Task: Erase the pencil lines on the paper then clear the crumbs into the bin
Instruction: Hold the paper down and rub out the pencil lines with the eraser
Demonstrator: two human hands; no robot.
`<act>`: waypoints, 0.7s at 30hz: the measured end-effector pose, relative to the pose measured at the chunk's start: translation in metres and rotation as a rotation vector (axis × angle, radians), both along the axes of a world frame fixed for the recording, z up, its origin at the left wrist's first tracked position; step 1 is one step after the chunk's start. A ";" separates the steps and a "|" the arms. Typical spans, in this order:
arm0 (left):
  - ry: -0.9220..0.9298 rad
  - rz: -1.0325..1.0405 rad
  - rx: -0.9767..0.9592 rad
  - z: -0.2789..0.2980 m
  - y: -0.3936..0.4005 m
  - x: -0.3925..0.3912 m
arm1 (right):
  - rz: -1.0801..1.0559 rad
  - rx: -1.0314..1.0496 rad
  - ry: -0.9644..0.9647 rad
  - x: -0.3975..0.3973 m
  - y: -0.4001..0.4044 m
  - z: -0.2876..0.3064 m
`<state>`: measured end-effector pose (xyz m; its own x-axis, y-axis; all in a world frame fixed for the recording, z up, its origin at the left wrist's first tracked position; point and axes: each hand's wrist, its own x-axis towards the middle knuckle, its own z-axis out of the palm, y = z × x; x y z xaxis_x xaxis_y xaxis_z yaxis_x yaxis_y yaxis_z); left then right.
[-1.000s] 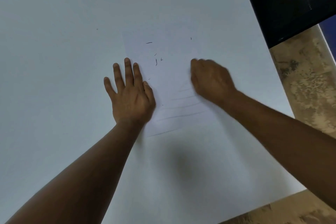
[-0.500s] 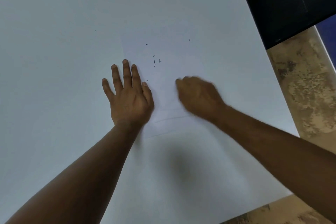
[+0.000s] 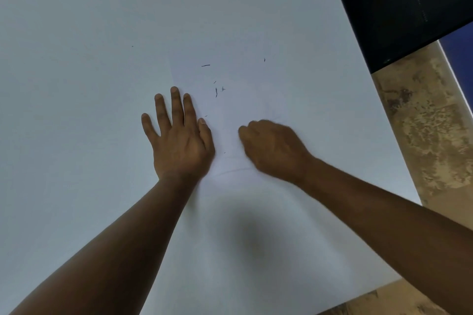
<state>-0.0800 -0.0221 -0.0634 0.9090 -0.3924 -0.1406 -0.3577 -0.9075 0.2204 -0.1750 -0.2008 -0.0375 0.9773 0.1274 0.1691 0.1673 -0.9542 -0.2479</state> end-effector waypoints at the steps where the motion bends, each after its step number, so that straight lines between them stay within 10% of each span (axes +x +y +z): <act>1: -0.003 -0.001 0.001 0.000 0.000 0.000 | -0.037 -0.022 -0.007 0.002 -0.012 0.000; 6: 0.001 -0.001 -0.008 0.000 0.000 0.000 | -0.337 -0.016 0.021 0.010 -0.074 0.009; 15: -0.002 0.000 -0.014 0.001 0.000 0.000 | -0.111 0.050 0.042 -0.007 0.006 0.001; 21: 0.000 -0.005 -0.019 0.001 0.000 -0.001 | -0.328 -0.117 0.064 -0.007 -0.062 0.009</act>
<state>-0.0808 -0.0221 -0.0625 0.9069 -0.3998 -0.1332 -0.3624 -0.9012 0.2378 -0.1825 -0.2632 -0.0283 0.9775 -0.1805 0.1094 -0.1655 -0.9771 -0.1339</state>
